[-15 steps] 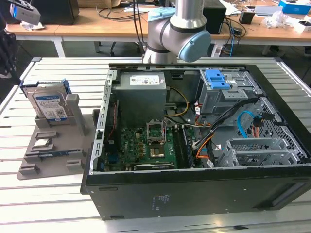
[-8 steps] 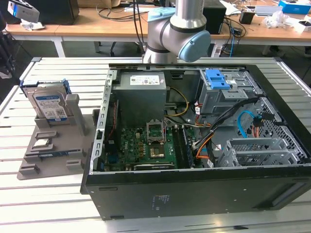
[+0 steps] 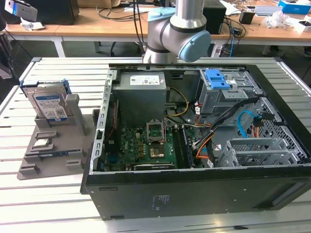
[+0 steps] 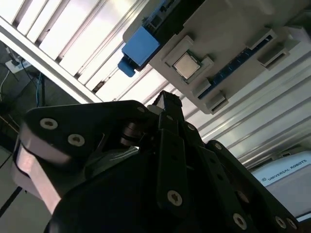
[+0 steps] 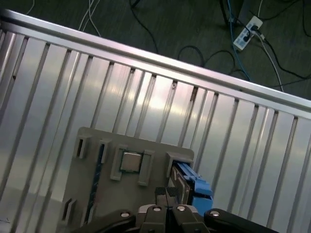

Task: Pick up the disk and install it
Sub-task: 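Pick up the disk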

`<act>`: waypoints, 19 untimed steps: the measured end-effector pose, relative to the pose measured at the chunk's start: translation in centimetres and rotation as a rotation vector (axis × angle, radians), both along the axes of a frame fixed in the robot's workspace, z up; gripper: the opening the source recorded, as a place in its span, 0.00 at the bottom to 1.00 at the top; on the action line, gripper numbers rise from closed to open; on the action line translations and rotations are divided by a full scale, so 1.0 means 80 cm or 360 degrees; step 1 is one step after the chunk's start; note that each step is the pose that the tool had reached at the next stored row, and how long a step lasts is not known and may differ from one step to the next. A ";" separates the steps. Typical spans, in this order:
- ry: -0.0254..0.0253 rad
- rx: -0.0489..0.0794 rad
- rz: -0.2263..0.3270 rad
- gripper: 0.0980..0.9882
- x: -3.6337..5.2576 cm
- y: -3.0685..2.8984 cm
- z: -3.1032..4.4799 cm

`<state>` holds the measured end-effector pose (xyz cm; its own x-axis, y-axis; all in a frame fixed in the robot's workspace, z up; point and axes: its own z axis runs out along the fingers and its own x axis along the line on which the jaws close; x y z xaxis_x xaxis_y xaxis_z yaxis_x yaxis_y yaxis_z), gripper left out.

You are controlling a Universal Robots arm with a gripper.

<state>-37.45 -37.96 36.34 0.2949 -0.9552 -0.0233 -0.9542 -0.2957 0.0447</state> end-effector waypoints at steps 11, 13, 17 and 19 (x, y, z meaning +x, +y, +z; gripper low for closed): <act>-0.00001 0.0000 0.0155 0.01 0.000 0.0000 0.0000; -0.00001 0.0000 0.0142 0.01 0.000 0.0000 0.0000; -0.00001 0.0000 0.0067 0.01 0.000 0.0000 0.0000; 0.00000 0.0000 0.0030 0.01 0.000 0.0001 0.0000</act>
